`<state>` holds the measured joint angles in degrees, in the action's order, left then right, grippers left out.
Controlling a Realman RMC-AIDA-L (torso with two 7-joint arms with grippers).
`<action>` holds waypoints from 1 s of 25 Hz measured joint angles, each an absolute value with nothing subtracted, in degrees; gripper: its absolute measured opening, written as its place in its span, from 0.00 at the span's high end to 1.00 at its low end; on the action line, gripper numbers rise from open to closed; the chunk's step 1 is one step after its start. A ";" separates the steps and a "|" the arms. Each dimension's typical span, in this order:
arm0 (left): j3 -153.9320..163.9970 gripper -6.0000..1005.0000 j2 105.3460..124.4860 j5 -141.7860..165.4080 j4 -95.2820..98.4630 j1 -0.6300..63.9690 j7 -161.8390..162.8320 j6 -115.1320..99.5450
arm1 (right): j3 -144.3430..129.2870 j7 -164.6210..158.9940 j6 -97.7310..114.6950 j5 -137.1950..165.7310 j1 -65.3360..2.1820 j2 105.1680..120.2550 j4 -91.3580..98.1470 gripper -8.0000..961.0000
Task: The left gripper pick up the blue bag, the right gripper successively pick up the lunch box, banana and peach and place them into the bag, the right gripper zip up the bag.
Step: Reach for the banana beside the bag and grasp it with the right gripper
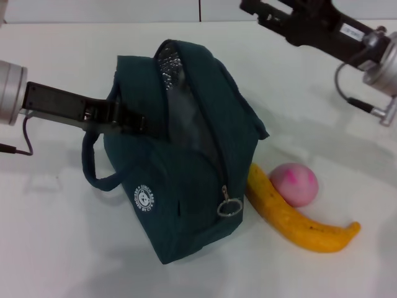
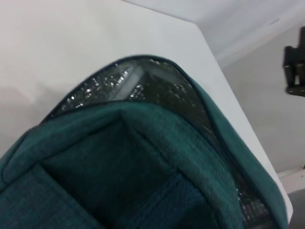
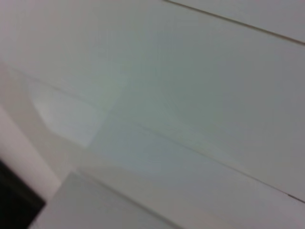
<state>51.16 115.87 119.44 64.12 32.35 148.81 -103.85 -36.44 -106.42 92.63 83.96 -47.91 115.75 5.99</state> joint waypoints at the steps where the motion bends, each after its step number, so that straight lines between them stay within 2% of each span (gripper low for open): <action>1: 51.15 0.96 115.73 119.44 63.58 32.27 148.56 -103.49 | -38.13 -106.64 92.96 84.10 -47.02 115.54 8.54 0.36; 5: 49.98 0.96 115.34 119.45 62.19 31.73 147.36 -102.57 | -47.87 -108.28 92.84 84.35 -42.67 114.33 21.87 0.31; 8: 48.02 0.96 115.31 119.45 61.83 31.25 146.31 -102.43 | -54.76 -109.35 92.31 84.46 -40.39 112.04 30.09 0.27; 9: 47.21 0.96 115.31 119.45 61.62 31.05 145.98 -102.38 | -54.76 -109.35 92.31 84.46 -40.39 112.04 30.09 0.26; 10: 46.58 0.96 115.31 119.45 61.44 30.92 145.74 -102.34 | -56.52 -109.80 92.27 84.47 -40.11 110.92 32.15 0.24; 11: 45.86 0.96 115.31 119.45 61.13 30.81 145.43 -102.30 | -60.19 -112.05 92.40 86.68 -40.20 108.33 36.31 0.23; 14: 43.86 0.96 115.28 119.46 59.91 30.68 144.44 -102.19 | -61.43 -115.65 93.73 92.79 -41.13 106.62 41.04 0.22; 17: 42.40 0.96 115.23 119.46 58.71 30.52 143.70 -102.06 | -61.48 -119.90 97.23 102.25 -42.57 106.13 47.45 0.22; 20: 42.24 0.96 115.23 119.45 58.35 30.18 143.52 -101.69 | -61.48 -124.07 102.03 110.58 -44.48 106.35 52.93 0.22; 25: 42.20 0.96 115.68 119.43 58.36 30.25 143.52 -101.41 | -61.79 -129.07 110.20 123.98 -47.60 108.03 59.89 0.22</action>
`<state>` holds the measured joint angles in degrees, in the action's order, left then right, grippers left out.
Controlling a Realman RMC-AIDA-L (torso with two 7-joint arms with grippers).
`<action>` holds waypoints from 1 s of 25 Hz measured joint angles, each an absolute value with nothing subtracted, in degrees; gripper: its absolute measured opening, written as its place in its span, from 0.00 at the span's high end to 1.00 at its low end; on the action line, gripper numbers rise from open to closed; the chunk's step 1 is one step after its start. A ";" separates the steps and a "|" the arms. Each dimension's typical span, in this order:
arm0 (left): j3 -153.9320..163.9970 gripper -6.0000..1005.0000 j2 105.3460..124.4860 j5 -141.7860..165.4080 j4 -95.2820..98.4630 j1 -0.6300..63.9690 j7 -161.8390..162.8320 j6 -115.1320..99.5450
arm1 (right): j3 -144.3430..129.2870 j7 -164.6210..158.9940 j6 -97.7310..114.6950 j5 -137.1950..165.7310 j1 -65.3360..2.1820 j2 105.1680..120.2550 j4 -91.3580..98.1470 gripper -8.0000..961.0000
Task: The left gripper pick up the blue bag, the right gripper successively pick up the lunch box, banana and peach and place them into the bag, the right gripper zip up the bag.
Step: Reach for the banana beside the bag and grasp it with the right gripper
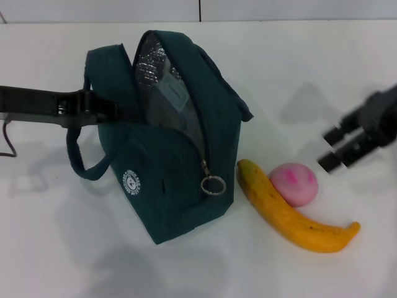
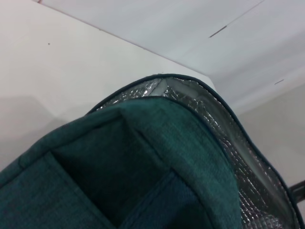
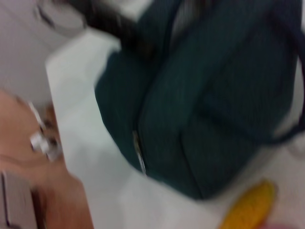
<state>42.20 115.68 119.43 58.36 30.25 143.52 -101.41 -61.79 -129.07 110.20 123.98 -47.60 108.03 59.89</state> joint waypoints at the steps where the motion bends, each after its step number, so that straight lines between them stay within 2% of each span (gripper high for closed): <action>1: 42.22 0.96 115.79 119.43 58.35 30.32 143.52 -101.38 | -61.84 -129.54 110.96 125.59 -47.93 108.44 60.83 0.22; 6: 42.46 0.96 115.90 119.43 58.36 30.44 143.52 -101.38 | -63.66 -132.10 116.85 138.20 -49.45 113.87 68.86 0.23; 9: 42.34 0.96 115.81 119.43 58.32 30.37 143.41 -101.38 | -68.35 -133.38 116.56 141.09 -49.63 115.78 70.27 0.23; 14: 42.19 0.96 115.62 119.49 57.77 30.17 143.07 -101.38 | -81.28 -138.74 109.25 141.08 -48.33 116.01 69.19 0.23; 25: 42.47 0.96 115.30 119.62 56.86 30.26 142.57 -100.80 | -91.53 -143.27 101.03 135.13 -47.82 116.19 66.99 0.23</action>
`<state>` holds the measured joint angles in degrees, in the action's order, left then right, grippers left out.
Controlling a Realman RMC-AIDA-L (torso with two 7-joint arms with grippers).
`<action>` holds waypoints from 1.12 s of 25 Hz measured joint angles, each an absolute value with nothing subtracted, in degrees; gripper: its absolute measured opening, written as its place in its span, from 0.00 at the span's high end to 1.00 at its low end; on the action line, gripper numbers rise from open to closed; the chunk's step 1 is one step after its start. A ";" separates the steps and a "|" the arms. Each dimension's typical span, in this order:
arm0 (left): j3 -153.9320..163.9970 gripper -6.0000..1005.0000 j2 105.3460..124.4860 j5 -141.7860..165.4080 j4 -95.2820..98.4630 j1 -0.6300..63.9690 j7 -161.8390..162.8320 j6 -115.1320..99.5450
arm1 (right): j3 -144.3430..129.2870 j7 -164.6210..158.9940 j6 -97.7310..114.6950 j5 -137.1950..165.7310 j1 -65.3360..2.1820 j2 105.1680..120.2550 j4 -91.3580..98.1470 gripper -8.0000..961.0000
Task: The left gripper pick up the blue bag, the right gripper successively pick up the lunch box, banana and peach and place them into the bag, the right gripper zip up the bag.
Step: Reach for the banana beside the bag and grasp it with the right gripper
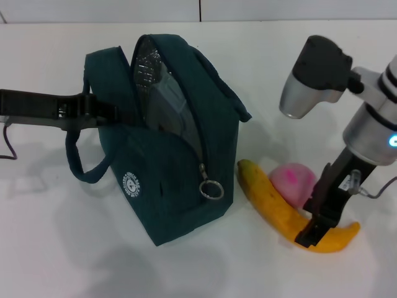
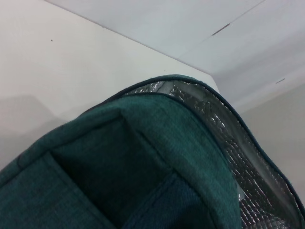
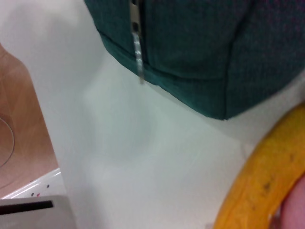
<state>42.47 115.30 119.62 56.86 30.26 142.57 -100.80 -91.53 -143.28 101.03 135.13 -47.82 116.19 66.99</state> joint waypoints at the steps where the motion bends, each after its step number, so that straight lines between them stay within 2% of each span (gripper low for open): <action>1: 42.50 0.96 115.30 119.62 56.86 30.25 142.41 -100.80 | -92.02 -143.33 100.42 134.60 -47.71 116.19 66.73 0.23; 8: 42.59 0.96 115.37 119.62 56.86 30.45 142.29 -100.80 | -93.22 -143.88 98.71 133.21 -47.60 116.18 64.57 0.29; 28: 42.72 0.96 115.60 119.61 56.86 30.59 142.29 -100.98 | -94.78 -145.55 97.07 133.16 -48.20 116.18 62.30 0.30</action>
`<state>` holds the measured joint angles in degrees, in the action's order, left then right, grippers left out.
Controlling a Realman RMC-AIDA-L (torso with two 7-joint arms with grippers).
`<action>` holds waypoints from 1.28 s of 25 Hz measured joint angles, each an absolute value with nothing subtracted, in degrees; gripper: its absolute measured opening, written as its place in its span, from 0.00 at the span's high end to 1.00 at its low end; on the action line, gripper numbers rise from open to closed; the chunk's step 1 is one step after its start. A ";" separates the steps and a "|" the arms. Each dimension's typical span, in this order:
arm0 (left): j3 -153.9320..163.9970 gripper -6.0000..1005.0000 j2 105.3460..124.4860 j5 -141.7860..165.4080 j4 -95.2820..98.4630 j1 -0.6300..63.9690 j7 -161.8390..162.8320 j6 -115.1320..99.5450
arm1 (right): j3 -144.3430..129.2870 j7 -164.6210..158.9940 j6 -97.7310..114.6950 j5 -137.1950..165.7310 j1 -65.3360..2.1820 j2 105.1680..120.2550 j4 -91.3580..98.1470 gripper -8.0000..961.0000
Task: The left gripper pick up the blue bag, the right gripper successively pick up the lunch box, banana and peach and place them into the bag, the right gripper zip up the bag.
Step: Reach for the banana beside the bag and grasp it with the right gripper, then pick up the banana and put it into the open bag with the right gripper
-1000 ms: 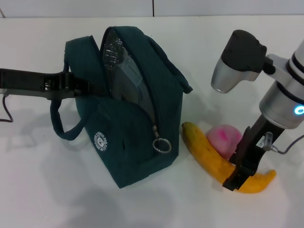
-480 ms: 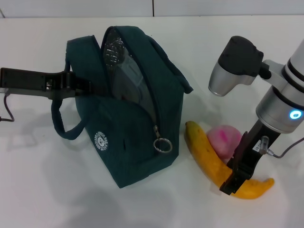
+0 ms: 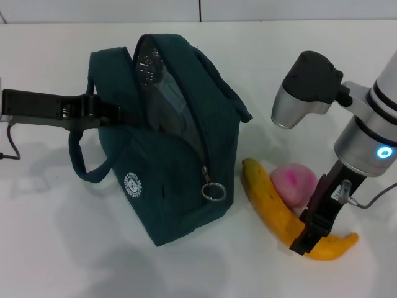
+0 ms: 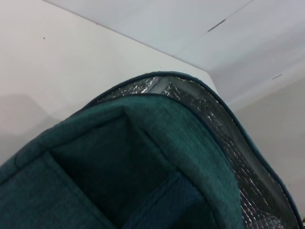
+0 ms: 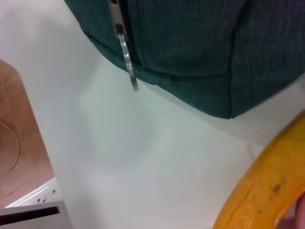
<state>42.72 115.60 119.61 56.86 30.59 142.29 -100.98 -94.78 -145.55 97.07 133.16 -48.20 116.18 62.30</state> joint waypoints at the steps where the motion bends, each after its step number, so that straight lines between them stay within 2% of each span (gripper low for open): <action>1: 42.72 0.96 115.60 119.61 56.87 30.59 142.29 -101.00 | -94.82 -145.63 97.01 133.22 -48.21 116.19 62.29 0.30; 5: 42.72 0.96 115.63 119.61 56.86 30.59 142.16 -101.15 | -94.84 -145.93 96.70 133.32 -48.29 116.19 62.10 0.30; 10: 42.71 0.96 115.69 119.61 56.86 30.59 142.01 -101.17 | -94.84 -146.01 96.56 133.40 -48.97 116.19 60.54 0.46; 15: 42.71 0.96 115.68 119.61 56.86 30.58 141.68 -101.17 | -95.29 -146.08 96.42 133.42 -49.36 116.19 60.12 0.50; 32: 42.42 0.96 115.37 119.04 56.86 30.13 141.59 -101.18 | -86.03 -144.02 108.34 132.85 -47.75 115.38 69.49 0.55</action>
